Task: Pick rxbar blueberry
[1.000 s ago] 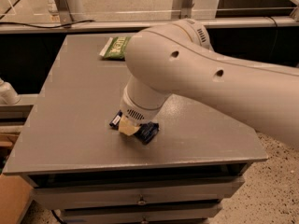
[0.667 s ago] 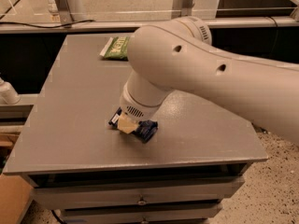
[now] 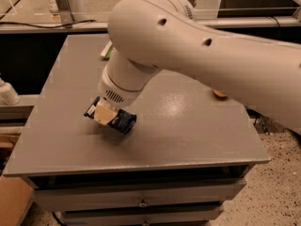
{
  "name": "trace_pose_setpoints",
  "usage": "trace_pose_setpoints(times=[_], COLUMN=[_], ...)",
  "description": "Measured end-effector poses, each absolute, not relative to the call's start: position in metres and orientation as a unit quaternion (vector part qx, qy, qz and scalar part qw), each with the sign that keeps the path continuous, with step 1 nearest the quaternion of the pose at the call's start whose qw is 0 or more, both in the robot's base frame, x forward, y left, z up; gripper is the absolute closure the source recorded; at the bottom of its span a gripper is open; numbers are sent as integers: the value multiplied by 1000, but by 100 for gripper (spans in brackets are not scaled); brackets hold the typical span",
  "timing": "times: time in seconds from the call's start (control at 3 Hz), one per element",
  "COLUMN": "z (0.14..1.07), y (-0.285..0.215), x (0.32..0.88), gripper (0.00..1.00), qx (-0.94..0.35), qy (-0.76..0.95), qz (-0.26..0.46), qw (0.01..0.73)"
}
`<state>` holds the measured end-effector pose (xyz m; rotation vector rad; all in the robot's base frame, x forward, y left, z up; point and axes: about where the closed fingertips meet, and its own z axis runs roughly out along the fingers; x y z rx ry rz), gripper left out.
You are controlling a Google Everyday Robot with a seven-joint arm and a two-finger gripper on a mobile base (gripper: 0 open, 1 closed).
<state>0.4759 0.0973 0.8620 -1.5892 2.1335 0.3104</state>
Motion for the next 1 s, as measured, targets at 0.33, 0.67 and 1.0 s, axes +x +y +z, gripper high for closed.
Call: trace_pose_setpoints(times=[0.33, 0.67, 1.0], z=[892, 935, 935], y=[116, 123, 123], x=[484, 485, 485], gripper=[100, 100, 100], qx=[-577, -565, -565], qy=[763, 745, 745], qz=[132, 163, 163], qw=[260, 314, 314])
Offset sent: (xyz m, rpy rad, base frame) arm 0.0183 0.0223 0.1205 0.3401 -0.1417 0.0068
